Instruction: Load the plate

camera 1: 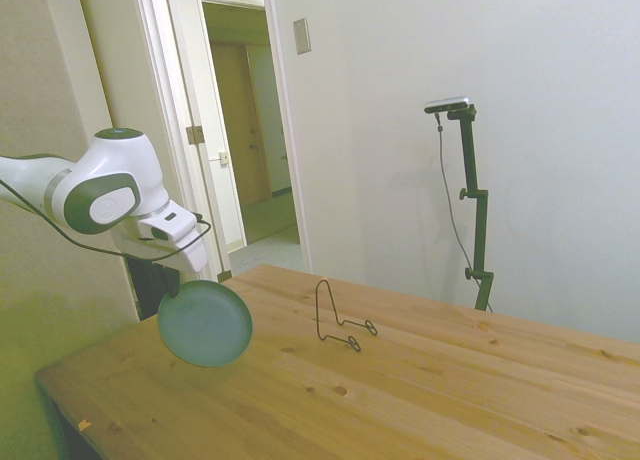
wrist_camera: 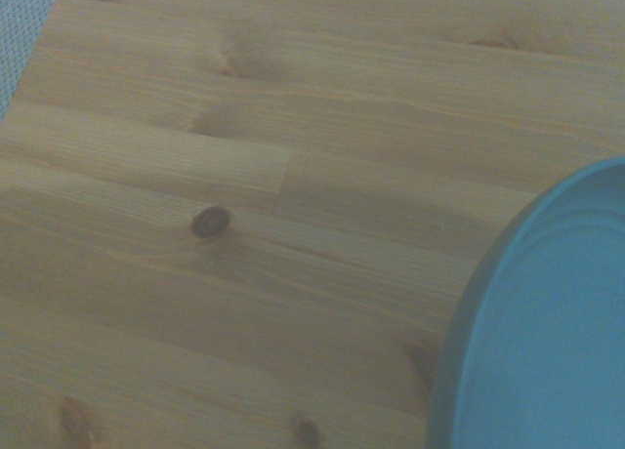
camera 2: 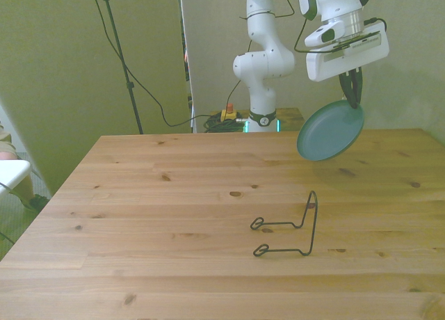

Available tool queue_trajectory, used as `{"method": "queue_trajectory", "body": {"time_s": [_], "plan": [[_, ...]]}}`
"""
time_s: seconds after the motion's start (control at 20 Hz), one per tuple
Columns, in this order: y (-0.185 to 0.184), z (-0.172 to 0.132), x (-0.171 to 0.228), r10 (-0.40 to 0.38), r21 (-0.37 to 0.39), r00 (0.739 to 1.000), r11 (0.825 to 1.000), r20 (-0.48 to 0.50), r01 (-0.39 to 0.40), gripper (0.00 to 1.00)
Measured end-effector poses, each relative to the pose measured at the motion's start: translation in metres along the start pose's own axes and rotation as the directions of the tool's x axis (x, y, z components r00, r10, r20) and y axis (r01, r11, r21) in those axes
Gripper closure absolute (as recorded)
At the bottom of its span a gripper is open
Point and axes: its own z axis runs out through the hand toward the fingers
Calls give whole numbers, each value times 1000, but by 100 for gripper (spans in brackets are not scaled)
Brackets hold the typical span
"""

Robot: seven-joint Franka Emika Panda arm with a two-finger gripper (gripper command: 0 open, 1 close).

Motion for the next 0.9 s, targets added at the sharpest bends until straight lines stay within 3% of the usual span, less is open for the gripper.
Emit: {"method": "queue_trajectory", "body": {"time_s": [0.2, 0.4, 0.7, 0.9], "plan": [[11, -11, 16, 4, 16, 1000, 1000, 18, -5, 100], [36, -38, 48, -42, 97, 998, 995, 46, 38, 100], [84, -86, 93, -119, 232, 990, 967, 69, 100, 100], [113, -116, 119, -100, 290, 993, 954, 59, 79, 100]]}}
